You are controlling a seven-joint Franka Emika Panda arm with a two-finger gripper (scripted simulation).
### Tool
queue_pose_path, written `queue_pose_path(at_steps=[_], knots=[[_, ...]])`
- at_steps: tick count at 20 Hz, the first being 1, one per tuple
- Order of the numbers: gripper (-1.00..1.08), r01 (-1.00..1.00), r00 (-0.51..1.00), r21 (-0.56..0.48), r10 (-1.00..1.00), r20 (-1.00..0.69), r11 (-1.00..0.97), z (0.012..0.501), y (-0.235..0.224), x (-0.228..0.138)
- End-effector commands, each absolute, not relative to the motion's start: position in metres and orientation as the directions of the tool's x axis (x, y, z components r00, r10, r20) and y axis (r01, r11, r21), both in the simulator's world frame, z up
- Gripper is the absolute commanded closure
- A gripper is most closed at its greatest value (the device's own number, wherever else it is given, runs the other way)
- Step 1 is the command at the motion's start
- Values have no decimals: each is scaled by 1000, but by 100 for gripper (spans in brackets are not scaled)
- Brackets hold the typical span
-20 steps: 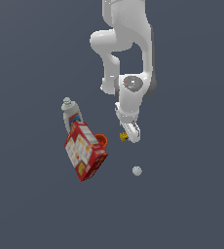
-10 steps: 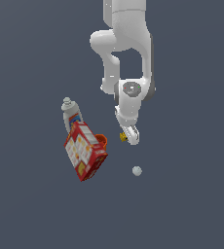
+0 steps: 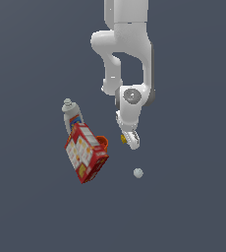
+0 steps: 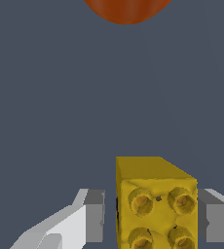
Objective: Pick up a designated object from a clutter of objects.
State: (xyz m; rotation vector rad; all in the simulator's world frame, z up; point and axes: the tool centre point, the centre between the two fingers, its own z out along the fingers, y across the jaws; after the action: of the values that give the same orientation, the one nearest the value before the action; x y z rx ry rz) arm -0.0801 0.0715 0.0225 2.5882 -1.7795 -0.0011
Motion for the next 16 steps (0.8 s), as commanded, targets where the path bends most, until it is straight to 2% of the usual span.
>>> queue_pose_path(at_steps=[1,16], knots=[[108,-934,358,0,-934,0,-358,22,72,-80],[108,-934,358,-1,-934,0,-358,30,69,-76]])
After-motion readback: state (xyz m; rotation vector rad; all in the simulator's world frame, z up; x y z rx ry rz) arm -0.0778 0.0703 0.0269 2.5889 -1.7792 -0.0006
